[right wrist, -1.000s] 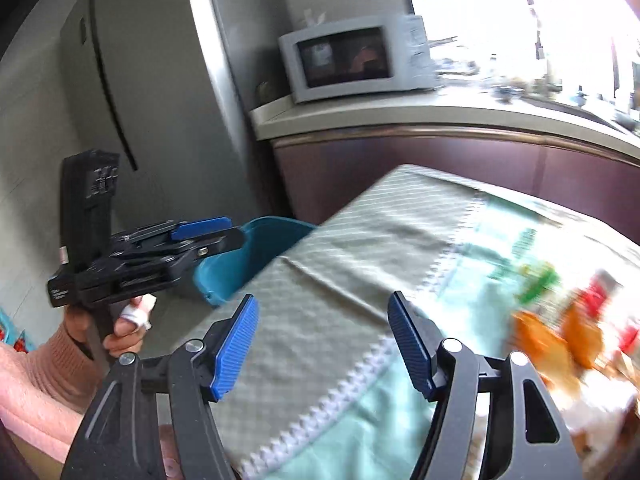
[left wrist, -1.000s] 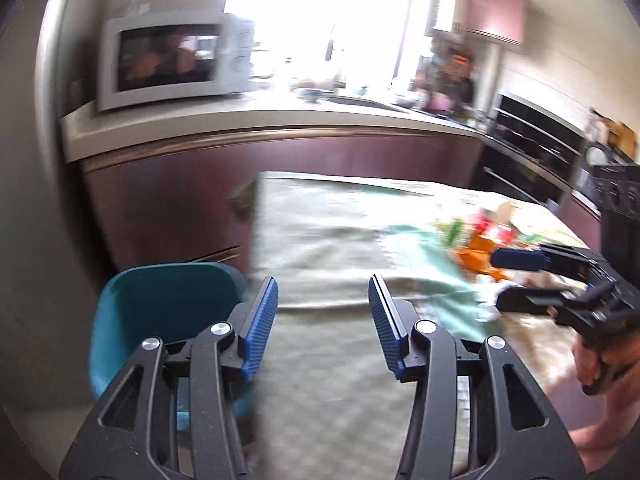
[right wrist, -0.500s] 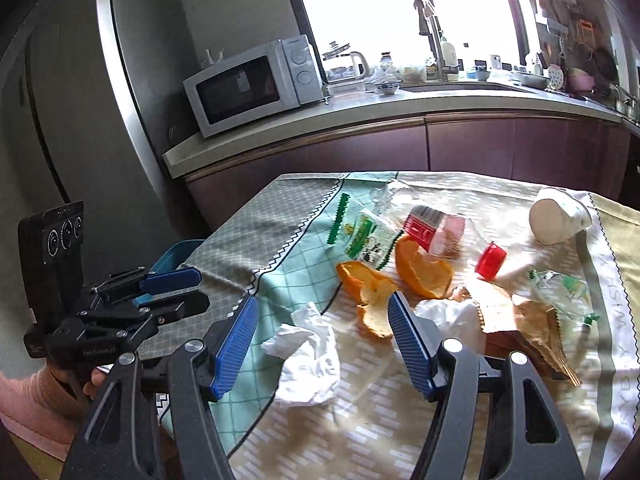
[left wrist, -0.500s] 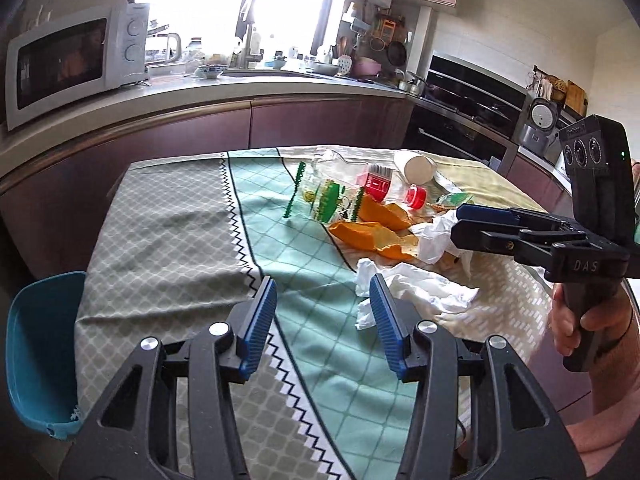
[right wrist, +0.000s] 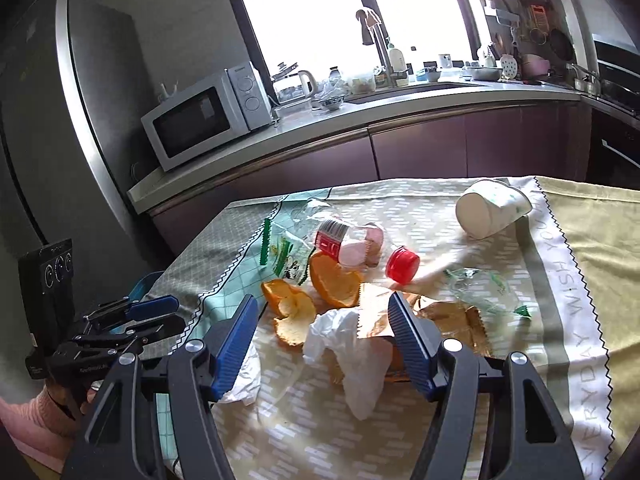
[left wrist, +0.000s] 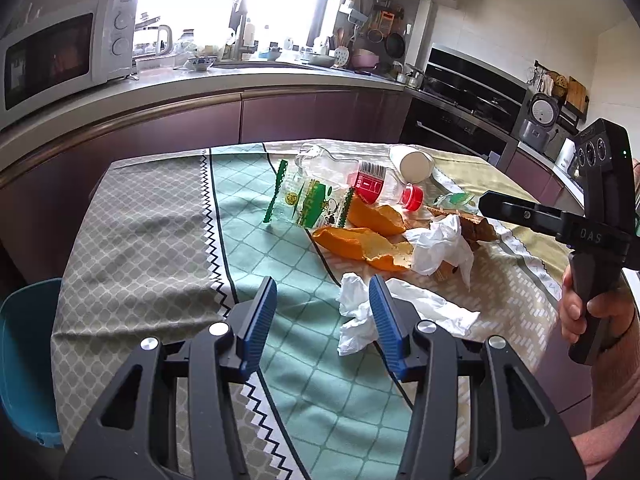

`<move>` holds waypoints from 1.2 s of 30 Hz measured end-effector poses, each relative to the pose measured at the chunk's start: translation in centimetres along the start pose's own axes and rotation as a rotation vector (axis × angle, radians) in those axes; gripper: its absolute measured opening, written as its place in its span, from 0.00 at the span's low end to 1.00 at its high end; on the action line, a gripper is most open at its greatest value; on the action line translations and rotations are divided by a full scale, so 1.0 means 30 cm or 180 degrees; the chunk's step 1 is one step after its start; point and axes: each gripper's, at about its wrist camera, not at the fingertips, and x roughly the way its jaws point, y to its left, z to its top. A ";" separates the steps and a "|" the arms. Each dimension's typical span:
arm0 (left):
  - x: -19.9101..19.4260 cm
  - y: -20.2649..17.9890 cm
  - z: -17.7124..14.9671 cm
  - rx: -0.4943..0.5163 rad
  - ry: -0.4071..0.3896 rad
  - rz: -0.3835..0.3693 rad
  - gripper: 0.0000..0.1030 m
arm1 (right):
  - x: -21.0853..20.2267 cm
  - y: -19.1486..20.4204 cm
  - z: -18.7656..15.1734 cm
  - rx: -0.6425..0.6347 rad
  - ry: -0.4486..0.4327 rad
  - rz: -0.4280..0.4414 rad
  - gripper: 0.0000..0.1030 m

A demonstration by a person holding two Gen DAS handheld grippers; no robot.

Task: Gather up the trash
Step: 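Move the right gripper back to the table over the white tissues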

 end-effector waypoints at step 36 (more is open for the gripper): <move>0.131 -0.094 -0.032 0.0104 0.0373 -0.0196 0.47 | -0.045 -0.123 -0.085 -0.0072 0.0115 -0.0275 0.59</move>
